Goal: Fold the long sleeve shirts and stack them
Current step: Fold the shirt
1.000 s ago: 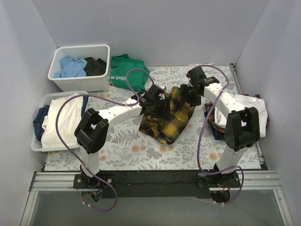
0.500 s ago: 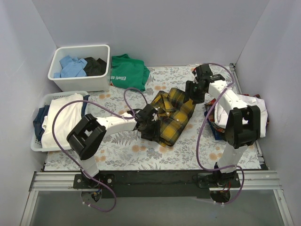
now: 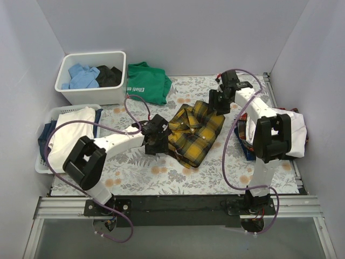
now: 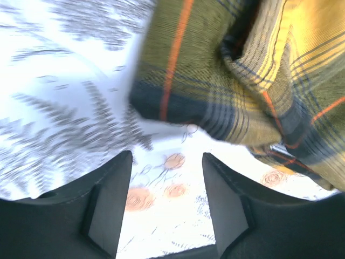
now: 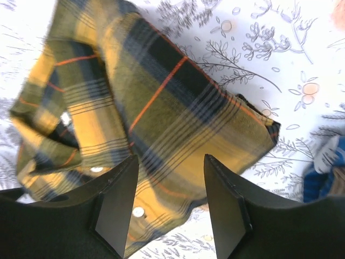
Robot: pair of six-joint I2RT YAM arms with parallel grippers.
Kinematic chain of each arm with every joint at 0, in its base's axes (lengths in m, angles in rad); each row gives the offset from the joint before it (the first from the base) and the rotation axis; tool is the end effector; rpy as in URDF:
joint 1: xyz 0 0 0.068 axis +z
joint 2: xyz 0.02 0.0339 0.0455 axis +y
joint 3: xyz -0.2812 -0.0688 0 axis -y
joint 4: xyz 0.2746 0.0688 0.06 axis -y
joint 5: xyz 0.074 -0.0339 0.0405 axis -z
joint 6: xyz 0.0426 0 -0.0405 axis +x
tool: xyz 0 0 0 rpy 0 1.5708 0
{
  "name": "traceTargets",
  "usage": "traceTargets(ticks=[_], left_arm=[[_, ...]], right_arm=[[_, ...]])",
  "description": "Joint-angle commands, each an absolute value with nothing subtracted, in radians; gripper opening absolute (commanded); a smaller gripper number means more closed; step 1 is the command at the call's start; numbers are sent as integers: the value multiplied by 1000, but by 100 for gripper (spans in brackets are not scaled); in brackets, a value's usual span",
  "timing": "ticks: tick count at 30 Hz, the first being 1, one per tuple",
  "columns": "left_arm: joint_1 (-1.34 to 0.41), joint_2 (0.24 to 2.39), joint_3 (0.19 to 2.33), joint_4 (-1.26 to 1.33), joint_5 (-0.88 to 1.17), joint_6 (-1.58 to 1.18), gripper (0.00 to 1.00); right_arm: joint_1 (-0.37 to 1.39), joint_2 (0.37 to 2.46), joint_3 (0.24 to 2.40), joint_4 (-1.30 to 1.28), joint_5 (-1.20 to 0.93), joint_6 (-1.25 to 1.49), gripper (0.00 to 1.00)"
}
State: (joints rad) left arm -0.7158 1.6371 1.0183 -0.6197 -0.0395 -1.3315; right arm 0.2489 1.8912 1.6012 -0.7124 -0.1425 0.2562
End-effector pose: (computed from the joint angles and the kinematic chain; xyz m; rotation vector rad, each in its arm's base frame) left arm 0.2540 -0.2187 0.1735 -0.8910 2.7706 -0.3869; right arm 0.4360 0.1171 0.2615 -0.0447 2.6020 0.3697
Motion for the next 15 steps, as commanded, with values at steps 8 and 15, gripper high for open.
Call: traceTargets(ticks=[8,15], left_arm=[[-687,1425,1195,-773,-150,-1315,67],[-684,1390,1192,-776,-129,-1328,69]], right_arm=[[276,1867,1303,-627,-138,290,58],[403,1674,1042,-474,-267,587,57]])
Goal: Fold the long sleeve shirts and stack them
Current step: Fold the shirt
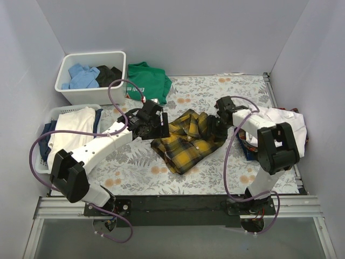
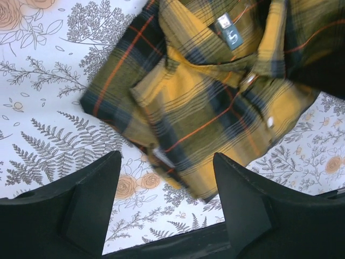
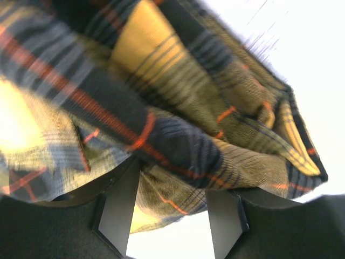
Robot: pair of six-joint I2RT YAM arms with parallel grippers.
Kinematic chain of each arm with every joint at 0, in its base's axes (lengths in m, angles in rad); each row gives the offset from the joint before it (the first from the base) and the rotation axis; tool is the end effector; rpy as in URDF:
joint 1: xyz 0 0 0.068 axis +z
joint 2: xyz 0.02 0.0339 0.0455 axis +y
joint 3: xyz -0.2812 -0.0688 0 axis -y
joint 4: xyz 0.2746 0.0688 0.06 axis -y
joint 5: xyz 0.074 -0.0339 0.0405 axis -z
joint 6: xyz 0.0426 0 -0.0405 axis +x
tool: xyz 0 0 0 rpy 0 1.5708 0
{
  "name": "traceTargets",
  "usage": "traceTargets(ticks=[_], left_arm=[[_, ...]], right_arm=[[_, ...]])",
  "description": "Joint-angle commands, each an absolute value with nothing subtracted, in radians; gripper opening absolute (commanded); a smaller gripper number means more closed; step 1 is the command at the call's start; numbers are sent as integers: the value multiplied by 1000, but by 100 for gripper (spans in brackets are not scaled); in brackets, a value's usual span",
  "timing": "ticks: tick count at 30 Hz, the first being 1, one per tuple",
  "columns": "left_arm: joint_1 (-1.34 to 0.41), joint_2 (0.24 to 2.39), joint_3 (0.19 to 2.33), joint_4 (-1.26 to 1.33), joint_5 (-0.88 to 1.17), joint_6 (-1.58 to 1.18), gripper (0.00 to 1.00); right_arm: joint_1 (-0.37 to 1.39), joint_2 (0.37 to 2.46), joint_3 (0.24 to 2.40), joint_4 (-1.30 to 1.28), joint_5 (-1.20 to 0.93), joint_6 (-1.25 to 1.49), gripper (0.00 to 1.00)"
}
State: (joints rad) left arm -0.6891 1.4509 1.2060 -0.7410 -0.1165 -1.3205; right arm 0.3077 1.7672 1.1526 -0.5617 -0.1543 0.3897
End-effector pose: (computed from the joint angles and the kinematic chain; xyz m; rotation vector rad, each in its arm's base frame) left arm 0.2590 -0.2070 0.2873 -0.8736 2.5236 -0.5951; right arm 0.3587 0.1209 0.1728 0.0715 2.7961 0.3941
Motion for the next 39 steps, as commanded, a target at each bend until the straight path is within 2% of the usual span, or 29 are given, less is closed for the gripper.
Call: traceTargets(ticks=[1,7,17,20,22,24,31,35,39], left_arm=[[-684,1384,1168,-778,-129,-1336,69],[-684,1321,1109,-782,-123,-1390,70],[-684,1287,940,-805,-210,-1443,68],[-684,1296,916,-824,-291,-1468,67],[-684,1305,916,-859,-379,-1520,67],[-669,1324,910,-885,-393,-1555,67],[-630,1408,842,-819,-344,-1575,68],[-595,1424,825,-785,-316,-1571,68],[-571,1434,815,-788,-310,-1560,68]], right_arm=[[464,1666,1036,-453,-285,622,57],[685,1719,1220,-429,-236,756,58],[695,1556,1298,-571,-25,618,66],[693,1537,1281,-601,50,520,72],[686,1536,1263,-603,84,436,83],[660,1549,1240,-586,45,376,89],[568,1603,1245,-477,-67,252,91],[542,1690,1284,-445,-172,189,90],[537,1769,1319,-422,-305,144,84]])
